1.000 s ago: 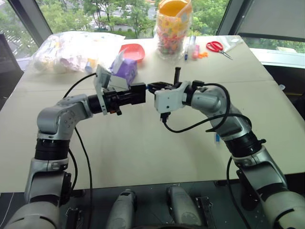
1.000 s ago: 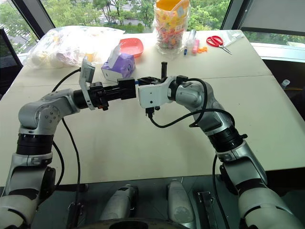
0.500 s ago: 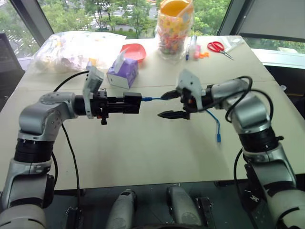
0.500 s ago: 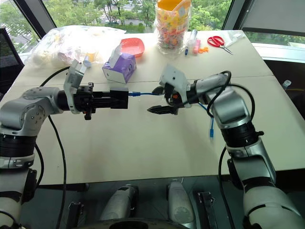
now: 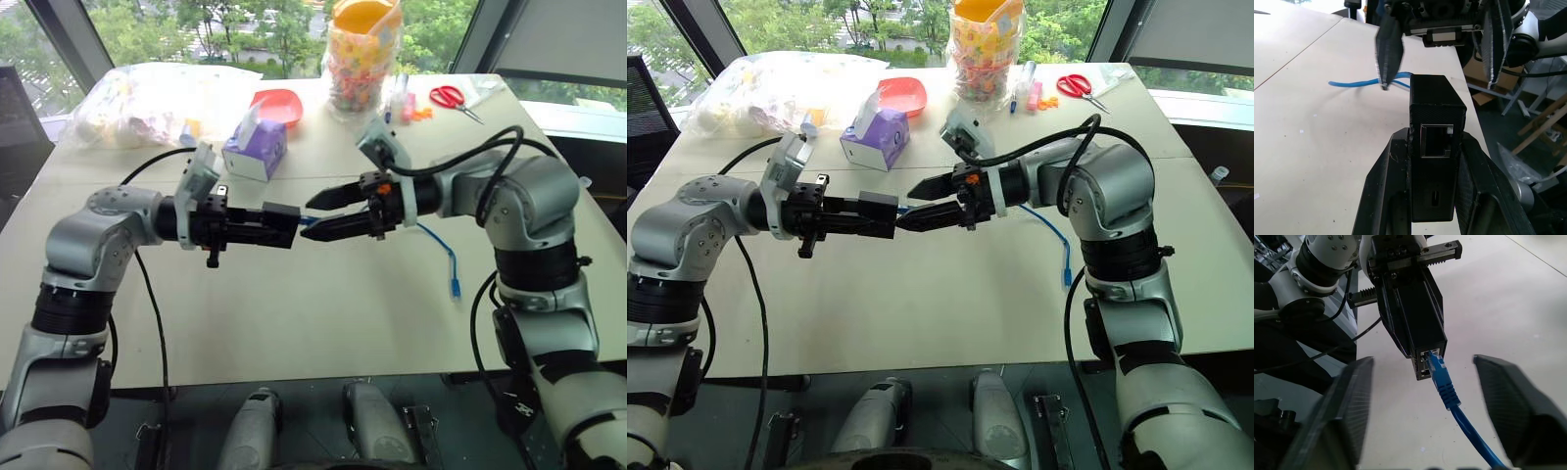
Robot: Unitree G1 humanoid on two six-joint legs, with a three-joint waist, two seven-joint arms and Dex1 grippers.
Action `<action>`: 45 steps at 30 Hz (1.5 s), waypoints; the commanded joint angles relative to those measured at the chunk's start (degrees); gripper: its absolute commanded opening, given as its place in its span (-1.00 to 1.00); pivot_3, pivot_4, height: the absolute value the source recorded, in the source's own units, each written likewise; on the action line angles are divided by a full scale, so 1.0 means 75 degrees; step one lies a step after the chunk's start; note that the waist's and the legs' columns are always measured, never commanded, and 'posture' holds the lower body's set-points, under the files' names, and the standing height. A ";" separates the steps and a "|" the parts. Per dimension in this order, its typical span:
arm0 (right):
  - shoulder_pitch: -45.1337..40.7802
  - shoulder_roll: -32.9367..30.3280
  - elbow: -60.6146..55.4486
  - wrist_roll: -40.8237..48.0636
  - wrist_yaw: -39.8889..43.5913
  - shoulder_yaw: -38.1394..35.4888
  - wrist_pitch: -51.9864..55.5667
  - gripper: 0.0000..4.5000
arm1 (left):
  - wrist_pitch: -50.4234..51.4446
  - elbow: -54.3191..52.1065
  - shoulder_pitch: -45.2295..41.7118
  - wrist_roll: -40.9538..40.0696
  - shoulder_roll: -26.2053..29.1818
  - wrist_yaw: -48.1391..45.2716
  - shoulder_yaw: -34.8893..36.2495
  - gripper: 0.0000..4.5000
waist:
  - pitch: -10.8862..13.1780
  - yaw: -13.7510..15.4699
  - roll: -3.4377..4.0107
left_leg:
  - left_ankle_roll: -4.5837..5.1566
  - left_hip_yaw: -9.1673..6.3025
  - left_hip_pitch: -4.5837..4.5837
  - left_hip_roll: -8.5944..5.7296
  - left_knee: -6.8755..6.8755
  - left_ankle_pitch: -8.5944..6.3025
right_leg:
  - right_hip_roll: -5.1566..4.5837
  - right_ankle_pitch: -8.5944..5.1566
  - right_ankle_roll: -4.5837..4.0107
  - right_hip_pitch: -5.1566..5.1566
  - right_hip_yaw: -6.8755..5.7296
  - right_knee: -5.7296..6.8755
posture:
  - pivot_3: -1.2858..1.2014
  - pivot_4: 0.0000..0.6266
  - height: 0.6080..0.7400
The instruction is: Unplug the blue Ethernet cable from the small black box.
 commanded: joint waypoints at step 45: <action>0.0540 -0.1198 0.2476 -0.1152 -0.0510 0.0715 -0.2610 -0.96 | -0.0519 -0.0323 0.0651 0.0277 0.0686 -0.0055 0.0580 -0.77 | 0.0000 0.0012 -0.0001 | 0.0001 0.0007 -0.0005 0.0002 -0.0003 -0.0001 | 0.0001 -0.0001 0.0001 -0.0006 0.0000 -0.0005 | 0.03 -0.52 1.00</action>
